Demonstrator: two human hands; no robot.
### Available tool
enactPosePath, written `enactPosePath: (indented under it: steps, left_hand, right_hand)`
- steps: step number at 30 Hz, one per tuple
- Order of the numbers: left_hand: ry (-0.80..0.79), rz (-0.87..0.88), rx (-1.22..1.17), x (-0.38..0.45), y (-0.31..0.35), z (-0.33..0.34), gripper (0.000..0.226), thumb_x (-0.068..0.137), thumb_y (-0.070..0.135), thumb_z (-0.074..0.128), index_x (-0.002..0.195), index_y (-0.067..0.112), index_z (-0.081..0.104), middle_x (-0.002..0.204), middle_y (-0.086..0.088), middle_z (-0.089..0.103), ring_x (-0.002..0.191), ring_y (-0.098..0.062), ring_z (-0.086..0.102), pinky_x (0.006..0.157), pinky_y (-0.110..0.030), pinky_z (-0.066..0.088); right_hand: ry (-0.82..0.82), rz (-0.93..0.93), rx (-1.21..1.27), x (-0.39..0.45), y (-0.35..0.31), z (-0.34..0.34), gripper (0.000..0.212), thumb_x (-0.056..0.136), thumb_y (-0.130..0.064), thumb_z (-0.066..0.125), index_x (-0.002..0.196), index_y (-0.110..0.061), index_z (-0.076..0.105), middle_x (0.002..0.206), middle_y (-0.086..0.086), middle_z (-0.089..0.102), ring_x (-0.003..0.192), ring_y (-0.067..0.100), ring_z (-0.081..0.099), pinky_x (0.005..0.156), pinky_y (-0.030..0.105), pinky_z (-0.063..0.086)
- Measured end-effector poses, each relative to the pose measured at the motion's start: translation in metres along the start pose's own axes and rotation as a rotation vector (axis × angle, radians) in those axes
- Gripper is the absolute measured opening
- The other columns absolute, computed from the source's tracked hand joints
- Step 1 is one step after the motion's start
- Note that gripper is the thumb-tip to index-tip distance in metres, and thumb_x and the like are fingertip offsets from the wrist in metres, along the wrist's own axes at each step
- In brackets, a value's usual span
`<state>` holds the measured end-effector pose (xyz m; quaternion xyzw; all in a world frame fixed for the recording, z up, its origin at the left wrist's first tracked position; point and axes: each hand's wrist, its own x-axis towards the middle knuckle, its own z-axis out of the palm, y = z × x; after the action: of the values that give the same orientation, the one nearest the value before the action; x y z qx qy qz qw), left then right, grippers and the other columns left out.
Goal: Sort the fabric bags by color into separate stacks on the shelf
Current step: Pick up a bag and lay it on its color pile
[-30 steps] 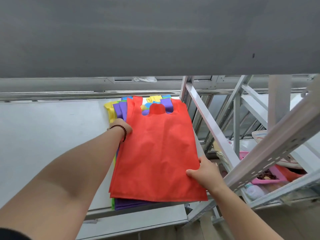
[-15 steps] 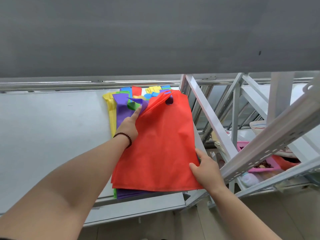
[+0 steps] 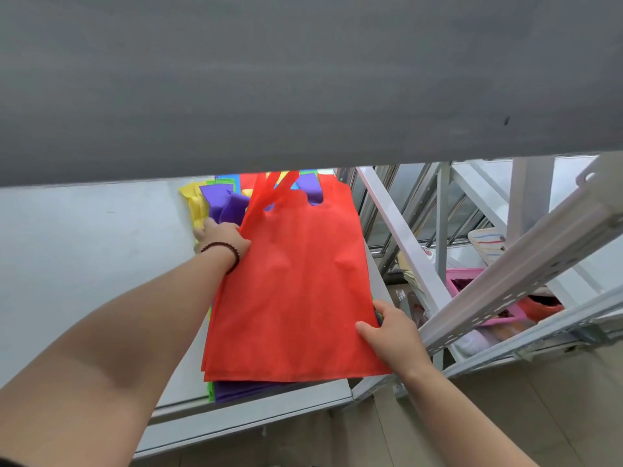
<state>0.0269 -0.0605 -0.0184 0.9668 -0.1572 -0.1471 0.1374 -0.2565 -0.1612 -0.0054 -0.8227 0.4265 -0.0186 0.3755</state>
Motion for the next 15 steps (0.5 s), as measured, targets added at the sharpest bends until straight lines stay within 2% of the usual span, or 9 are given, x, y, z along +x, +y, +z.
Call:
enactPosePath:
  steps: [2,3,5,7,9,10,12,13,15]
  left_hand:
    - [0.159,0.109,0.193,-0.009,-0.002,0.004,0.025,0.085,0.036,0.054,0.109,0.031,0.060,0.138,-0.011,0.026,0.127,-0.034,0.022,0.105,-0.044,0.023]
    - [0.241,0.216,0.248,-0.012,-0.003,0.007,0.024,0.086,0.035,0.054,0.108,0.028,0.060,0.137,-0.011,0.026,0.127,-0.035,0.022,0.104,-0.045,0.022]
    - [0.269,0.370,0.180,-0.016,-0.003,0.014,0.026,0.088,0.029,0.054,0.109,0.015,0.060,0.128,-0.016,0.041,0.121,-0.036,0.035,0.100,-0.043,0.033]
    - [0.136,0.354,-0.071,-0.016,-0.001,0.014,0.028,0.090,0.024,0.053,0.111,0.006,0.058,0.116,-0.020,0.057,0.111,-0.038,0.052,0.092,-0.042,0.044]
    - [-0.005,0.198,-0.383,-0.021,-0.001,0.009,0.030,0.089,0.021,0.057,0.114,0.004,0.058,0.110,-0.017,0.065,0.104,-0.034,0.060,0.089,-0.039,0.047]
    - [-0.100,0.108,-0.585,-0.023,-0.002,0.006,0.031,0.087,0.018,0.060,0.114,0.004,0.060,0.103,-0.014,0.067,0.096,-0.031,0.063,0.086,-0.038,0.050]
    - [-0.351,-0.030,-0.917,-0.033,-0.008,0.003,0.028,0.085,0.010,0.062,0.113,0.004,0.062,0.082,-0.008,0.071,0.071,-0.023,0.068,0.069,-0.032,0.057]
    - [-0.448,-0.063,-0.976,-0.038,-0.012,0.003,0.027,0.085,0.005,0.061,0.112,0.005,0.062,0.075,-0.007,0.072,0.063,-0.020,0.068,0.064,-0.031,0.058]
    - [-0.504,-0.067,-0.930,-0.046,-0.020,0.005,0.030,0.085,-0.003,0.058,0.115,-0.002,0.059,0.083,-0.015,0.070,0.069,-0.025,0.068,0.077,-0.043,0.058]
  right_hand:
    - [-0.007,0.026,0.012,0.001,0.001,0.003,0.026,0.083,-0.021,0.057,0.106,-0.011,0.064,0.101,0.005,0.067,0.094,0.023,0.062,0.085,0.039,0.052]
    - [0.002,0.027,0.004,0.002,0.002,0.004,0.027,0.083,-0.023,0.057,0.107,-0.012,0.064,0.103,0.006,0.065,0.098,0.024,0.060,0.088,0.040,0.051]
    - [0.030,0.038,-0.069,0.004,0.003,0.006,0.028,0.085,-0.024,0.056,0.111,-0.016,0.063,0.106,0.005,0.053,0.107,0.027,0.051,0.092,0.032,0.043]
    - [0.081,0.060,-0.147,0.004,0.002,0.006,0.032,0.088,-0.024,0.053,0.119,-0.021,0.060,0.112,0.007,0.045,0.112,0.030,0.039,0.089,0.030,0.033]
    - [0.113,0.049,-0.176,0.003,0.001,0.006,0.033,0.088,-0.024,0.053,0.120,-0.020,0.059,0.115,0.009,0.046,0.112,0.031,0.038,0.090,0.032,0.034]
    - [0.105,0.030,-0.154,0.003,0.001,0.006,0.028,0.088,-0.023,0.053,0.114,-0.016,0.060,0.111,0.010,0.049,0.108,0.031,0.043,0.088,0.033,0.037]
    - [0.053,0.015,-0.094,0.003,0.002,0.008,0.016,0.086,-0.020,0.054,0.096,-0.008,0.058,0.099,0.010,0.056,0.093,0.026,0.053,0.076,0.032,0.042]
    - [0.034,0.014,-0.083,0.003,0.003,0.009,0.015,0.085,-0.019,0.054,0.093,-0.007,0.057,0.096,0.010,0.059,0.088,0.025,0.055,0.072,0.031,0.041]
    - [0.025,-0.003,-0.083,0.001,0.005,0.009,0.016,0.084,-0.019,0.055,0.094,-0.007,0.058,0.097,0.010,0.061,0.088,0.024,0.056,0.072,0.030,0.042]
